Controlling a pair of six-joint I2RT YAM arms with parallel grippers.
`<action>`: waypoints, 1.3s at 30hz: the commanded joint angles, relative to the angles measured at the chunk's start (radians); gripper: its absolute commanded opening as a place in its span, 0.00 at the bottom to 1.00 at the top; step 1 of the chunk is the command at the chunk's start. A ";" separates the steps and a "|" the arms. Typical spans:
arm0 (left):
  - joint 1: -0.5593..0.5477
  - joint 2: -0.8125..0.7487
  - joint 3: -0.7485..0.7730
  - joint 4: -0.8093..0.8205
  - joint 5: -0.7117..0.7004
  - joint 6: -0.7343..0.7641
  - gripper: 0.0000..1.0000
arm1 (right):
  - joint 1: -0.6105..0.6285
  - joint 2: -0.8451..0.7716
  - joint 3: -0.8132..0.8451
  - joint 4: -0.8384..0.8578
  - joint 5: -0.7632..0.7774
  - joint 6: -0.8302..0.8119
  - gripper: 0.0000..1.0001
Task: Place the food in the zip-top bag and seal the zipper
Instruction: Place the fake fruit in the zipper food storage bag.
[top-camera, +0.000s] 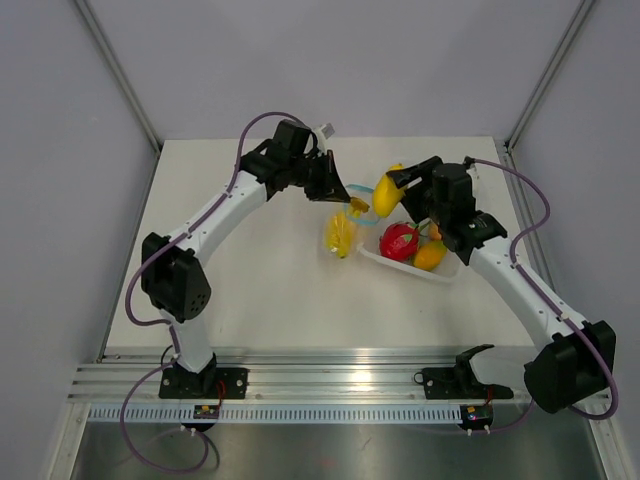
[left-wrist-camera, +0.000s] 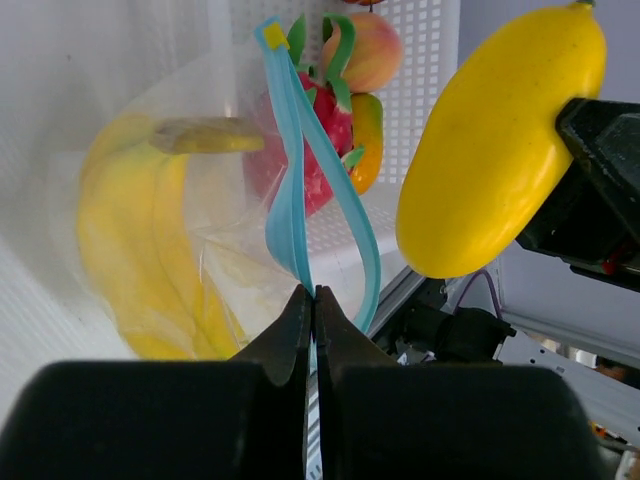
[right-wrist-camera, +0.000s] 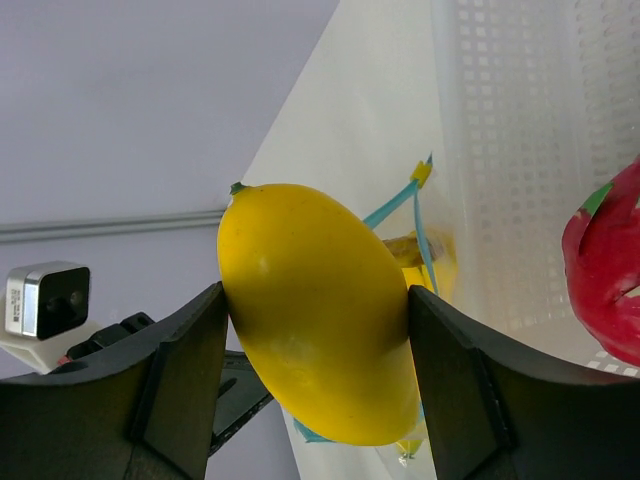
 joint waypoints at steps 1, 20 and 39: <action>0.003 0.035 0.112 0.024 -0.006 0.147 0.00 | 0.009 -0.031 0.015 0.033 0.123 0.069 0.29; -0.004 0.073 -0.046 0.153 0.129 0.269 0.00 | 0.034 0.112 -0.019 -0.028 0.189 0.324 0.27; -0.001 0.076 -0.047 0.125 0.141 0.278 0.00 | 0.101 0.262 0.132 -0.062 0.265 0.207 0.25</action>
